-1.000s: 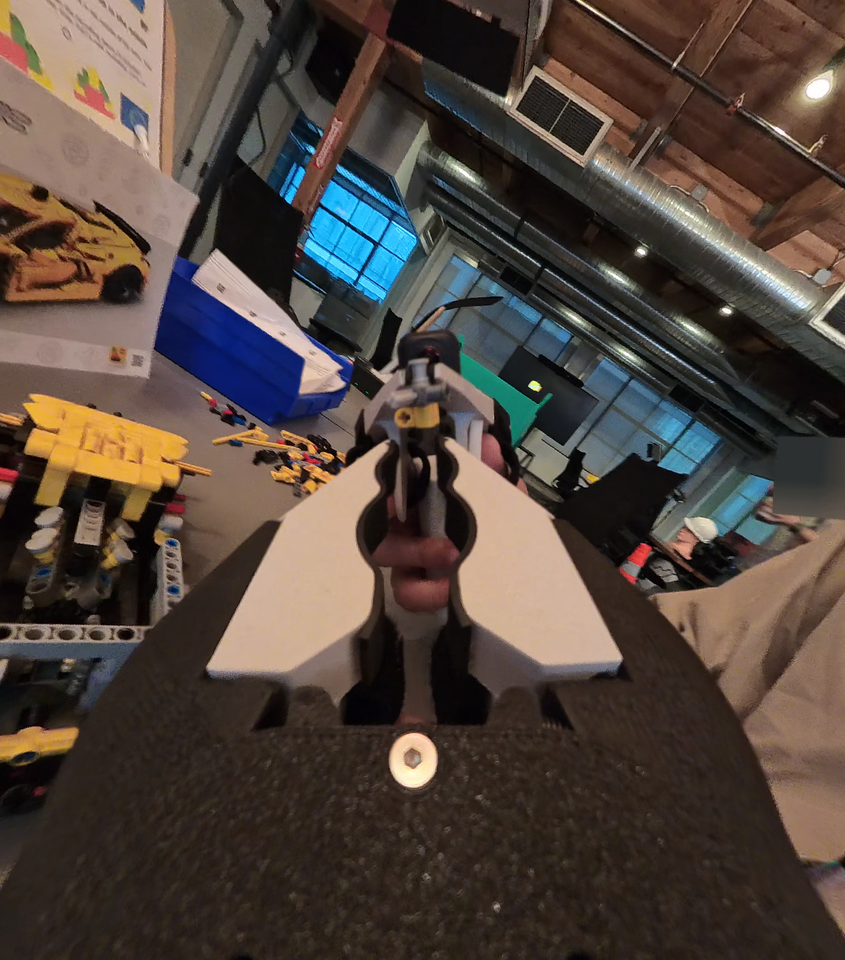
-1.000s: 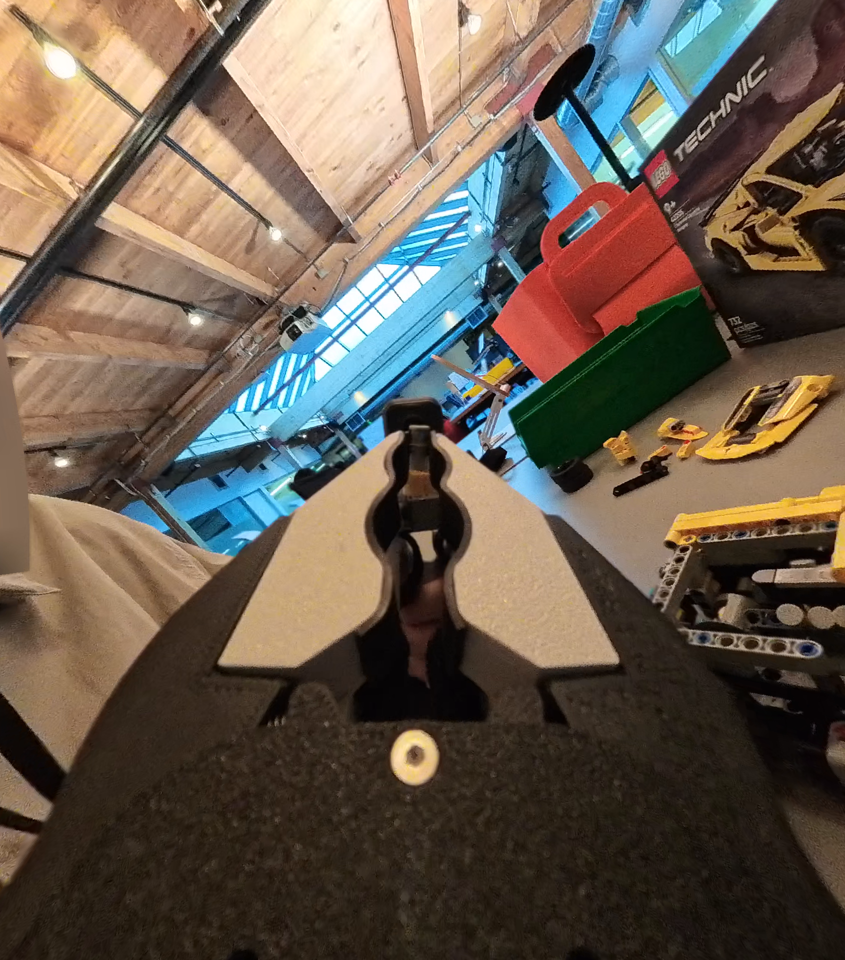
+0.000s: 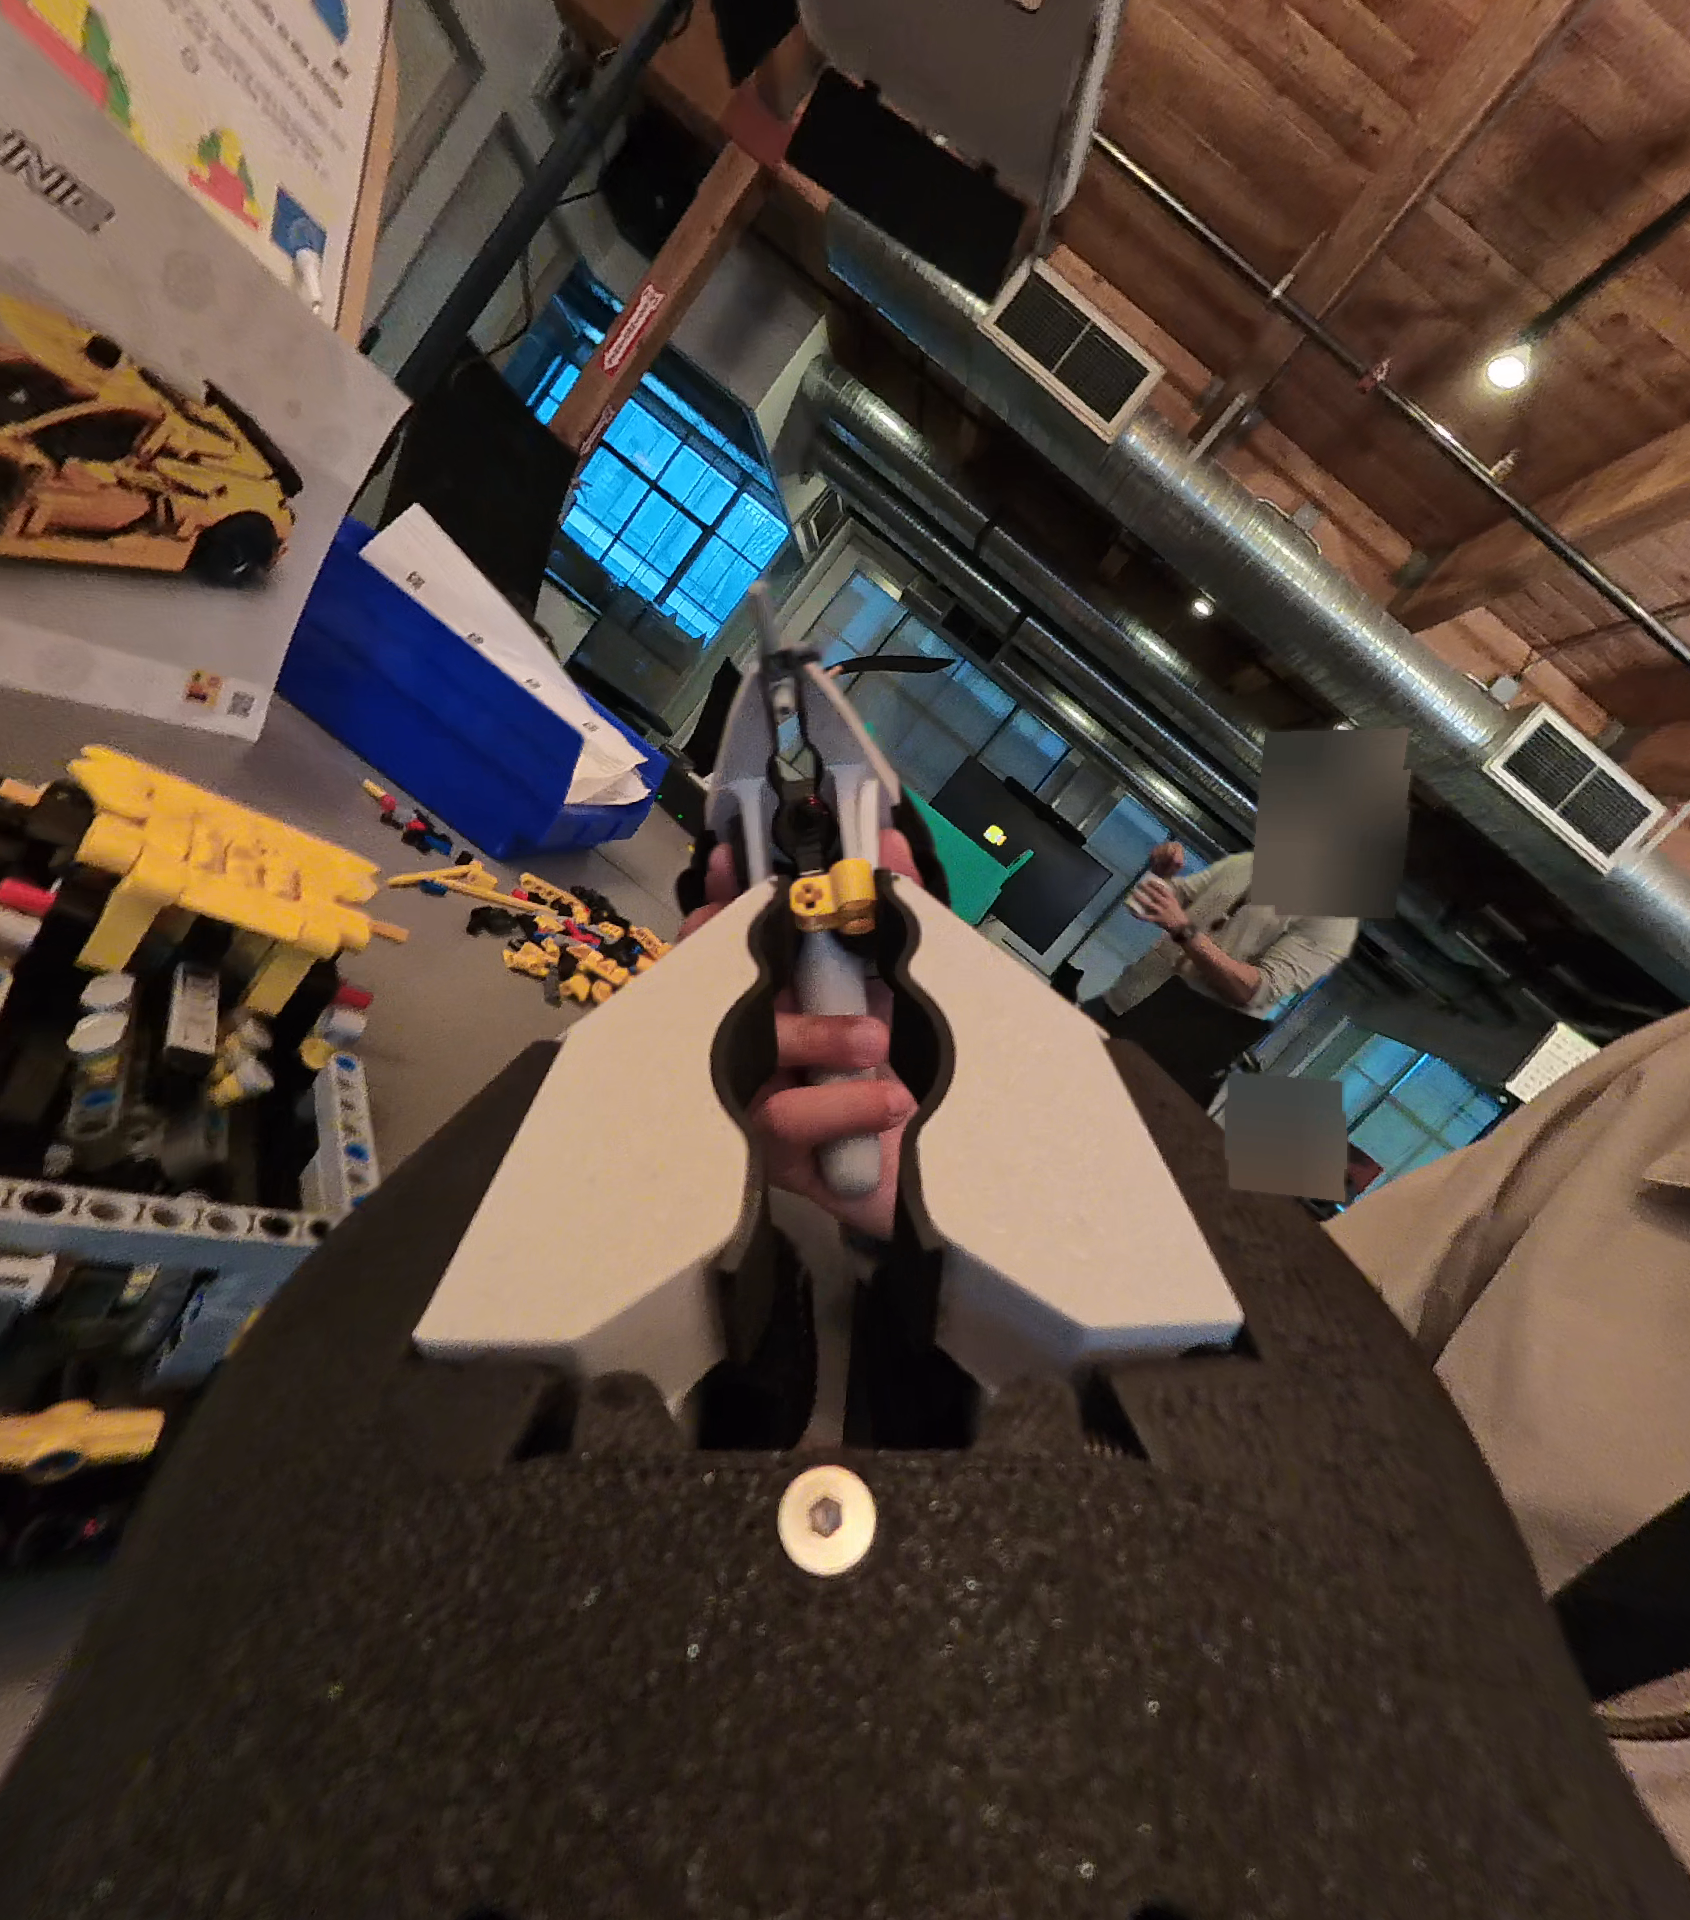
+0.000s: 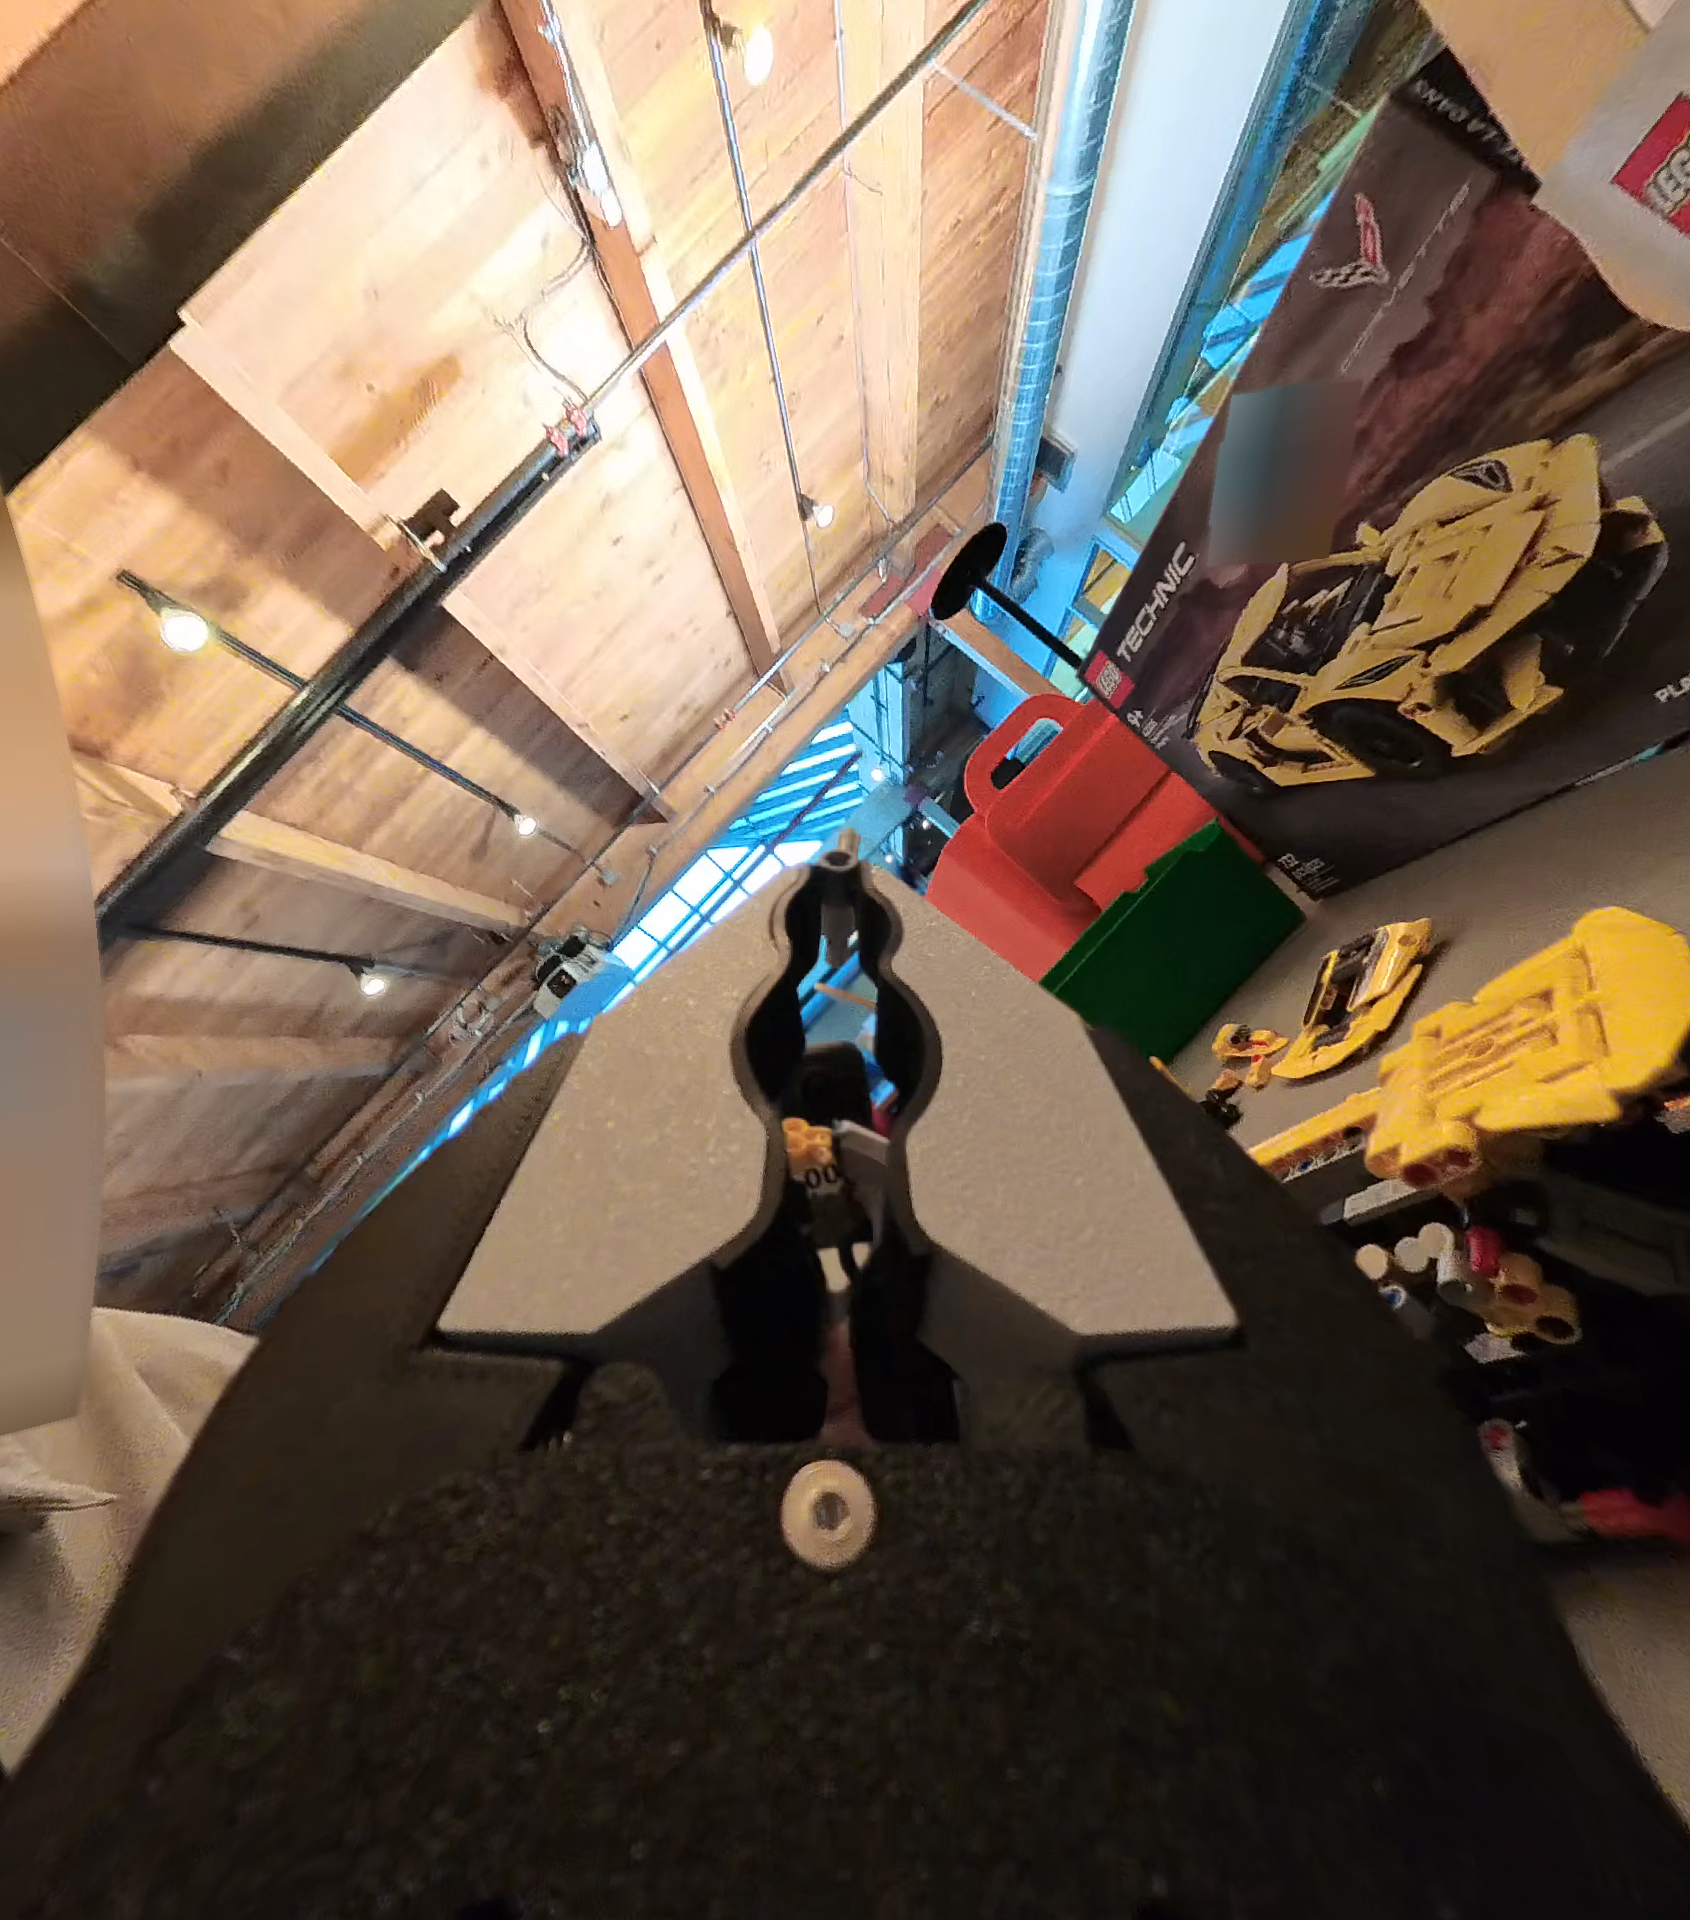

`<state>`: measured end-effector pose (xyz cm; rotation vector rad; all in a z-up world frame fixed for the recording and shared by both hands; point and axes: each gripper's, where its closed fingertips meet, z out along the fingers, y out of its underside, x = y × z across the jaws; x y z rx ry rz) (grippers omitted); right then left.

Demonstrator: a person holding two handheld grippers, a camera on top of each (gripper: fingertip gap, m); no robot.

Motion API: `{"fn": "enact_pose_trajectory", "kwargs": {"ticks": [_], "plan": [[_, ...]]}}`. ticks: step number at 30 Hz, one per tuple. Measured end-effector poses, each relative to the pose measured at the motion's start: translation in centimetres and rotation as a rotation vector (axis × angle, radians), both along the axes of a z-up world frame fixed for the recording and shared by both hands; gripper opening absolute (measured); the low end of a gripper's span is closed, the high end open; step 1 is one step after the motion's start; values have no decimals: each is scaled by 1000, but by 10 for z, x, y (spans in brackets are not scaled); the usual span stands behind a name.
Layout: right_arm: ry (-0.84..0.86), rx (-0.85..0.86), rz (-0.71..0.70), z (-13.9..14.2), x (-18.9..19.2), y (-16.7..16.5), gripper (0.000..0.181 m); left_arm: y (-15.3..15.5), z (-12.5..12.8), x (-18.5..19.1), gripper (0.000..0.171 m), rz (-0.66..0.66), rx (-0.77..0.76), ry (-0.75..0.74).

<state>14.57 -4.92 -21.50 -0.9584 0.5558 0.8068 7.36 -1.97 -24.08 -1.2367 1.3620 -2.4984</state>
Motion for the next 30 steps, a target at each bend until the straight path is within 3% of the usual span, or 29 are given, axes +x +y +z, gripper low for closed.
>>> {"fn": "enact_pose_trajectory", "kwargs": {"ticks": [4,7,11,14,18,21,24,26,28,30], "plan": [[53,70,84,5,-7,2,5,-2,-18,8,14,92,209,32],[3,-38,102,-6,-15,13,4,-11,-41,9,15,135,472,32],[-107,-133,82,-10,-25,19,4,-20,-46,7,15,203,711,-77],[-149,-180,46,-13,-21,15,5,-27,-58,5,15,182,817,-89],[-104,-169,22,-15,-9,7,4,-45,-106,-6,15,16,1076,-35],[-107,-165,-9,-11,2,-3,4,-41,-114,0,15,90,1244,-100],[-201,-245,-128,-9,25,-25,5,-50,-122,-4,15,40,1272,-79],[-276,-340,-253,-11,46,-46,5,-63,-118,-11,15,-65,1214,10],[-331,-380,-381,-6,62,-69,5,-87,-99,-19,15,-230,1070,126],[-351,-377,-549,8,82,-103,4,-106,-75,-3,15,-275,938,253]]}}
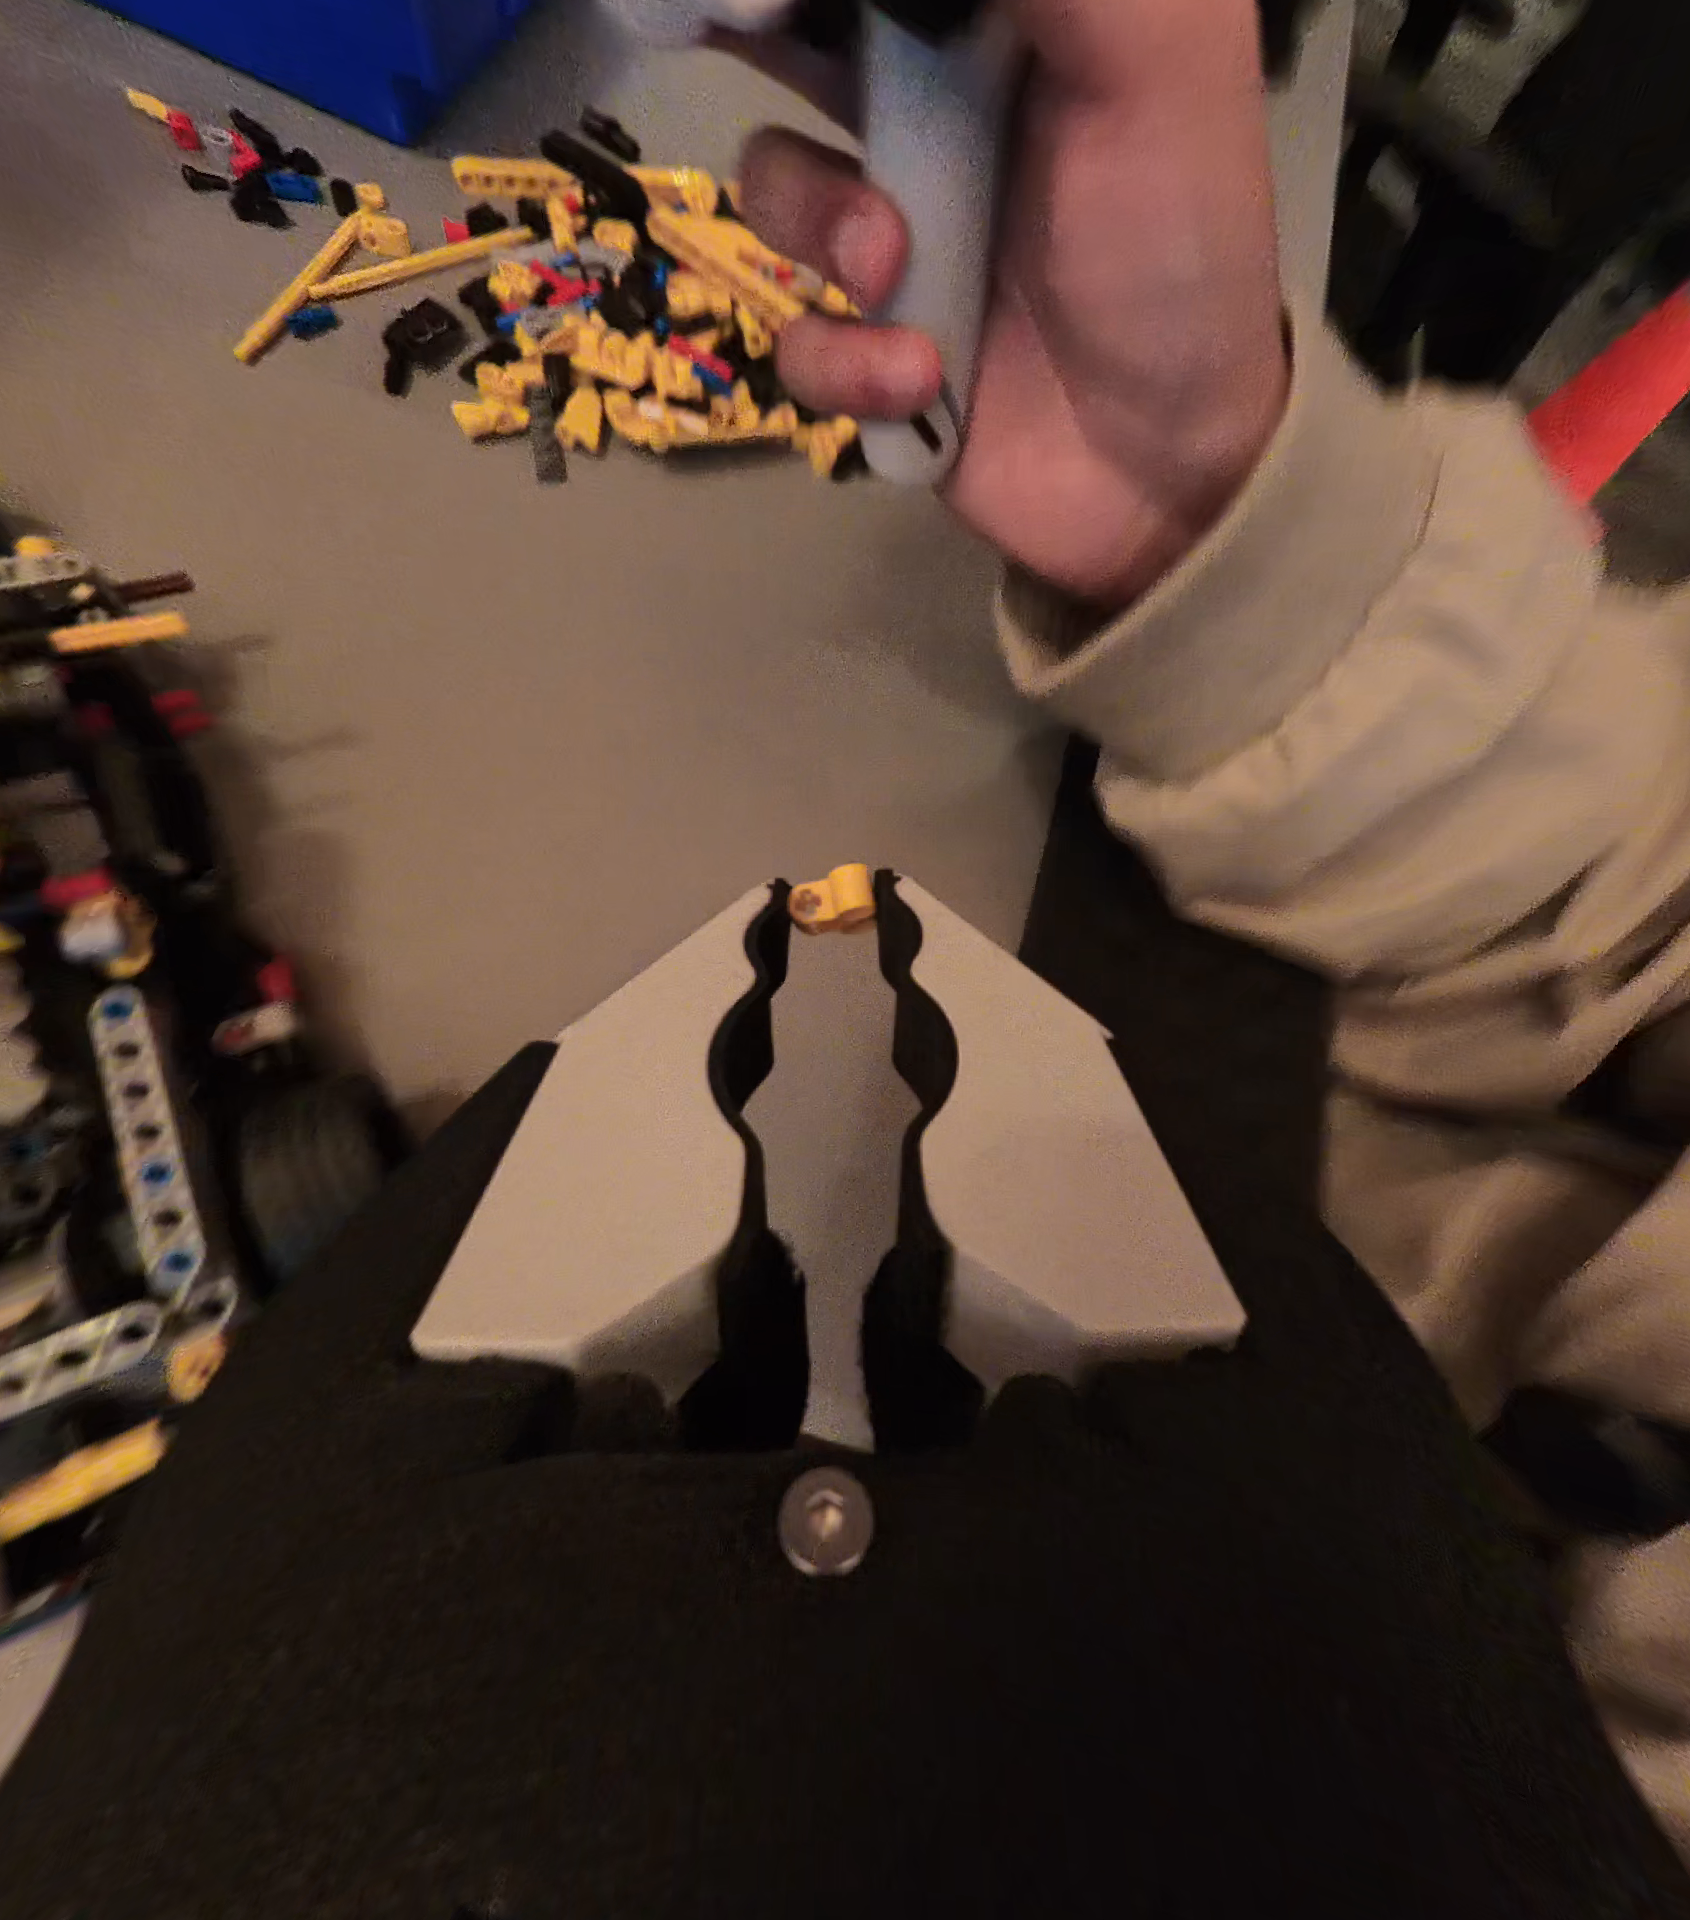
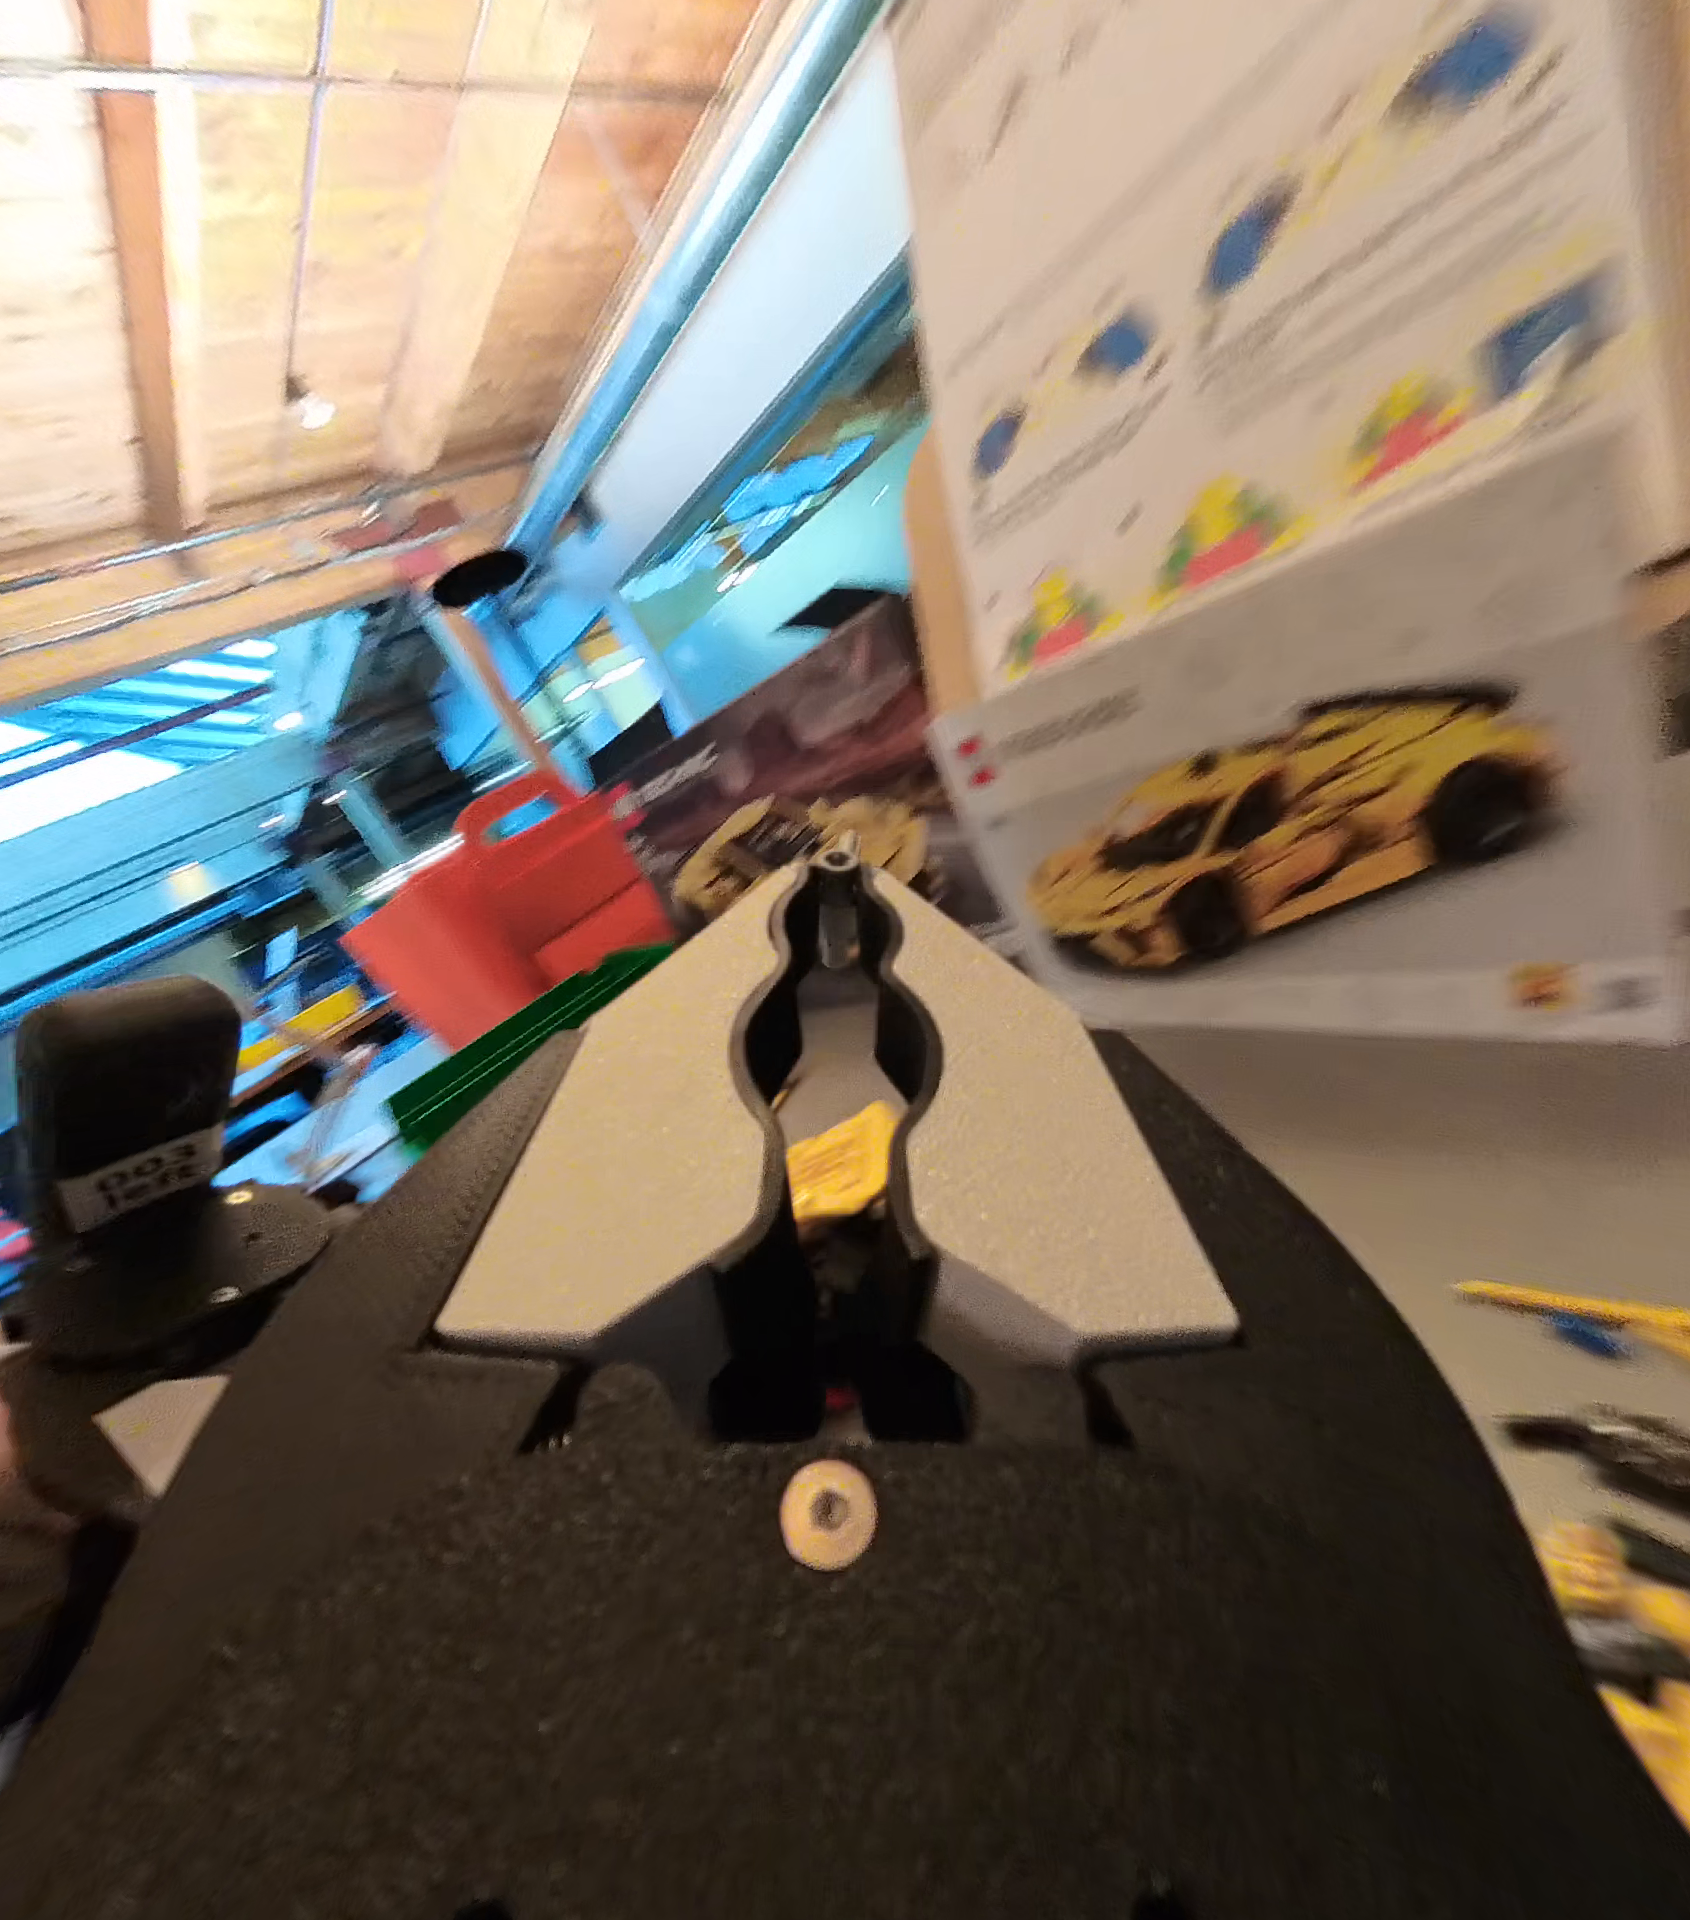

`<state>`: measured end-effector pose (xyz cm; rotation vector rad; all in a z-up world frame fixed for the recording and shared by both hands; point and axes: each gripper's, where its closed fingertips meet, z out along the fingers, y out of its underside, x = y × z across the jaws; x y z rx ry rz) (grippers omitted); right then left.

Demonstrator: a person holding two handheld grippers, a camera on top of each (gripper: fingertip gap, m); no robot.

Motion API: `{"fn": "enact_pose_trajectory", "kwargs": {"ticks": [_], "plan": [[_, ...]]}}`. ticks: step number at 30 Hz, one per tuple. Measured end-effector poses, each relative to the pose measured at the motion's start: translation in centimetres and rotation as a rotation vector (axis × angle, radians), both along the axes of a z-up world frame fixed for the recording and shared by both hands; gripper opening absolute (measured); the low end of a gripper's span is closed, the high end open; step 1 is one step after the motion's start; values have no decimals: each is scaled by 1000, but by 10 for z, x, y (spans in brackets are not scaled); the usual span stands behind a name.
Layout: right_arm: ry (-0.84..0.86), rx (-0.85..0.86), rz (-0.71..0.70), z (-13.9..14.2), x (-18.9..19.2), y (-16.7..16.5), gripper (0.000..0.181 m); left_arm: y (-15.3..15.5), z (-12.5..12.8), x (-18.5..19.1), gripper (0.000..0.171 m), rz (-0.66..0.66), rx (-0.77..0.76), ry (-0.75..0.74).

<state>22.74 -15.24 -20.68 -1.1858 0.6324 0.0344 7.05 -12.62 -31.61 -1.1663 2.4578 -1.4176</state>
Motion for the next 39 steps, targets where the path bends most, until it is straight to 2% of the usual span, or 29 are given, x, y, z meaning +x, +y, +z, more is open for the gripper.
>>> {"fn": "enact_pose_trajectory", "kwargs": {"ticks": [2,3,5,7,9,13,15,17,19,21,23,25,27,30,33,35,38,39], "plan": [[-62,9,-150,15,17,-38,5,-28,8,24,15,-18,-49,81],[-79,13,-227,20,26,-59,4,-41,3,43,15,-18,-35,95],[-91,41,-334,26,37,-94,4,-54,-23,93,15,30,88,69],[-72,89,-369,26,44,-115,4,-60,-47,139,15,59,232,20],[-41,120,-345,23,47,-122,5,-74,-57,169,15,72,247,-4],[-21,149,-315,22,46,-120,5,-94,-67,192,15,75,216,6],[-11,146,-292,20,47,-115,5,-95,-72,198,25,79,234,-6],[2,149,-260,18,46,-110,5,-93,-68,198,32,69,222,-17],[21,145,-237,15,47,-106,4,-81,-47,197,33,83,180,-60],[48,144,-193,12,45,-98,5,-66,-15,186,32,70,88,-95],[105,154,-82,7,38,-74,4,-49,23,165,32,40,-33,-180],[162,184,117,4,17,-33,5,-28,53,140,32,24,-151,-266],[226,284,318,8,-10,4,4,-11,70,114,32,16,-315,-278],[338,370,485,3,-39,46,4,14,86,94,32,70,-570,-240],[354,337,513,-5,-57,73,4,35,101,83,32,99,-766,-239],[327,302,516,-7,-67,84,4,44,105,81,28,112,-808,-235],[267,280,512,-3,-78,93,4,46,99,79,6,107,-737,-242],[255,273,515,-2,-79,93,4,47,100,77,6,105,-733,-256]]}}
